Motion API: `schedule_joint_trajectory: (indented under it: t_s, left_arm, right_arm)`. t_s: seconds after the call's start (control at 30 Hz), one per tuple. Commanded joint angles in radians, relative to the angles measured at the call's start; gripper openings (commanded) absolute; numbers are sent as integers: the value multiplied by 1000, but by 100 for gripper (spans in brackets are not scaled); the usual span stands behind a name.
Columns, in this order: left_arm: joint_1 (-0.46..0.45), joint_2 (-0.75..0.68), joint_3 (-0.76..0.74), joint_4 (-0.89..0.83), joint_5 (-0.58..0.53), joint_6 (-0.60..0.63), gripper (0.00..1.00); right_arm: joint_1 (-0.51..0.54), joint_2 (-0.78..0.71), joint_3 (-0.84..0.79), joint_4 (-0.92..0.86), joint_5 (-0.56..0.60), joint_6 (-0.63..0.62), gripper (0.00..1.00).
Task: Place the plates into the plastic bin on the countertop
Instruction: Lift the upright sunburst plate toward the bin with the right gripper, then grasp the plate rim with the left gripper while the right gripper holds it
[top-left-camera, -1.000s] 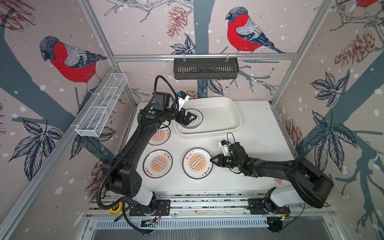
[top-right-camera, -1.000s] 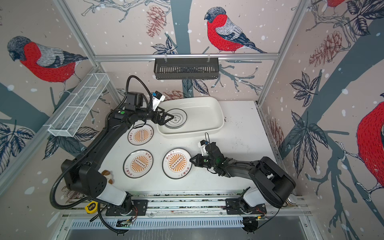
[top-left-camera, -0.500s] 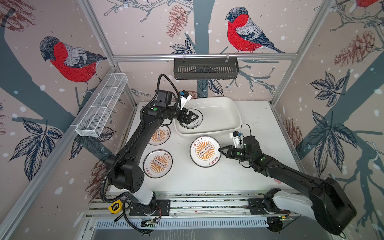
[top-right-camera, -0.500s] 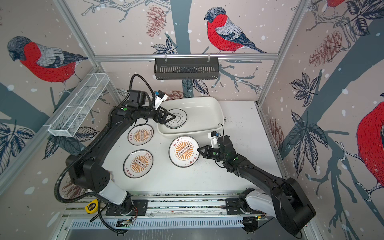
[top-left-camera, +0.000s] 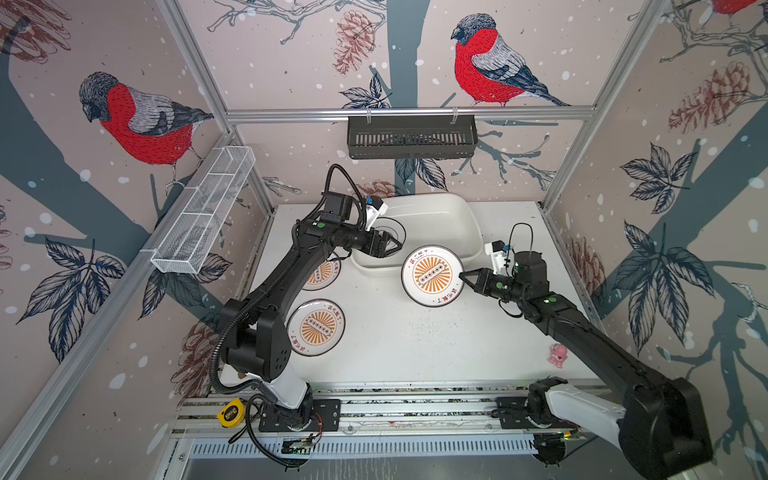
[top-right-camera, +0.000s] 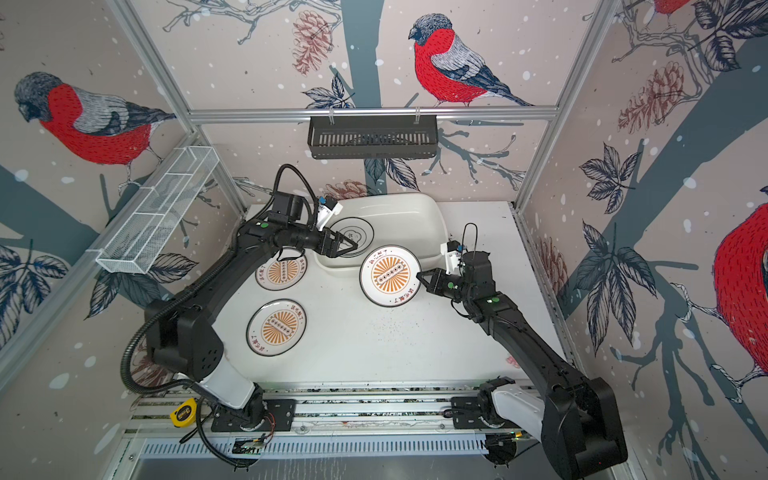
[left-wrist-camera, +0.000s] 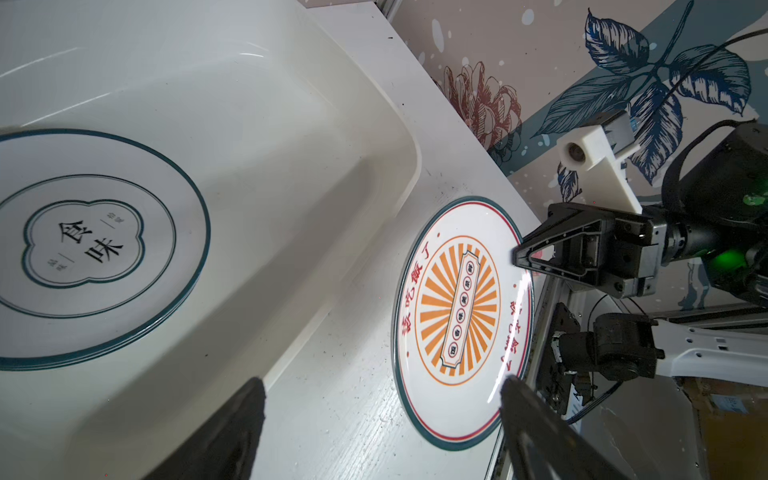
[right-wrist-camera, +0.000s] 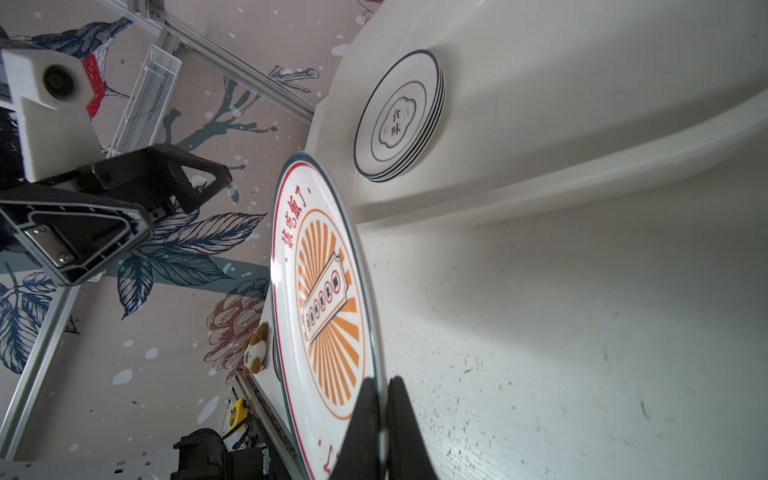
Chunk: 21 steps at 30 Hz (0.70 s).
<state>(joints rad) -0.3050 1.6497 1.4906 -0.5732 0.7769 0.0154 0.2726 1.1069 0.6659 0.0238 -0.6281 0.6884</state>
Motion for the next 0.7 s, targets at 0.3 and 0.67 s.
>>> schedule_joint_trajectory:
  t_s: [0.3,0.67]
  left_arm:
    - [-20,102,51,18,141,-67,75]
    - [-56,148,57,6,138,-57,68]
  right_arm:
    - [-60,49,78,66,-98,-13,2]
    - [-72,86,116,99,-122,-3,3]
